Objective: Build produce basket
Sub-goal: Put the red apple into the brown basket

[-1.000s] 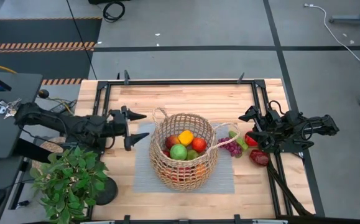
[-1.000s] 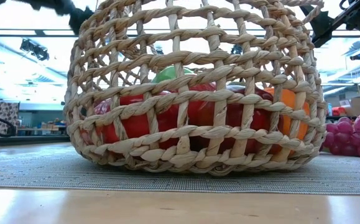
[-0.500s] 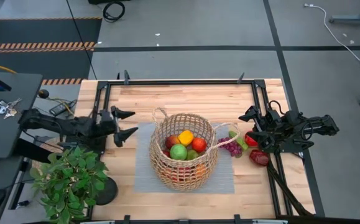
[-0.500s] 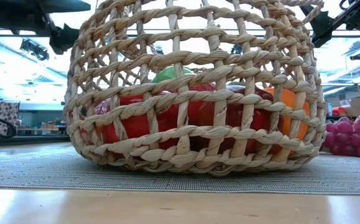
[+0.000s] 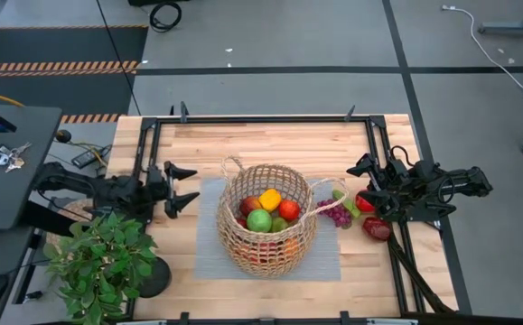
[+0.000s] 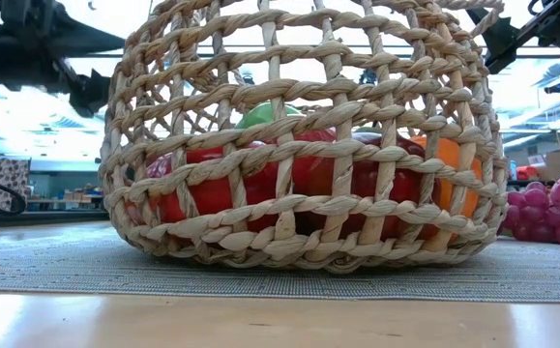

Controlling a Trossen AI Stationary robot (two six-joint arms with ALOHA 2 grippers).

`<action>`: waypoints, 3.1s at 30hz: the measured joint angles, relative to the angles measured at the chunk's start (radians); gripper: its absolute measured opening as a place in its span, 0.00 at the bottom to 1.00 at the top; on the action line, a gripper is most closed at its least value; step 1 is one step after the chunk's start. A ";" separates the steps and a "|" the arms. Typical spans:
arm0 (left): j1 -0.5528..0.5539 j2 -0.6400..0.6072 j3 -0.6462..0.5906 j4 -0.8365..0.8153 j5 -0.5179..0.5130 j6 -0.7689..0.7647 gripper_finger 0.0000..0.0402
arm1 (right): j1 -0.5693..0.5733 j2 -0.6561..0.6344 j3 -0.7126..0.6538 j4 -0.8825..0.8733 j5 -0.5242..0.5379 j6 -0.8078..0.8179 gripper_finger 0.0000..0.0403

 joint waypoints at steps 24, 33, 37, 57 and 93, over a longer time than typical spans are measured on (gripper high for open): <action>0.000 0.003 -0.016 -0.024 -0.007 0.052 0.97 | -0.001 0.399 0.640 -0.946 0.426 0.126 0.90; 0.000 0.003 -0.016 -0.024 -0.007 0.052 0.97 | -0.113 0.702 0.970 -1.589 0.580 0.498 0.90; 0.000 0.003 -0.017 -0.024 -0.007 0.052 0.97 | -0.158 0.755 0.993 -1.619 0.389 0.381 0.90; 0.000 0.003 -0.017 -0.024 -0.007 0.052 0.97 | -0.115 0.882 0.935 -1.837 0.080 0.459 0.87; 0.000 0.003 -0.017 -0.024 -0.007 0.051 0.97 | -0.236 1.243 0.767 -1.812 -0.052 0.269 0.90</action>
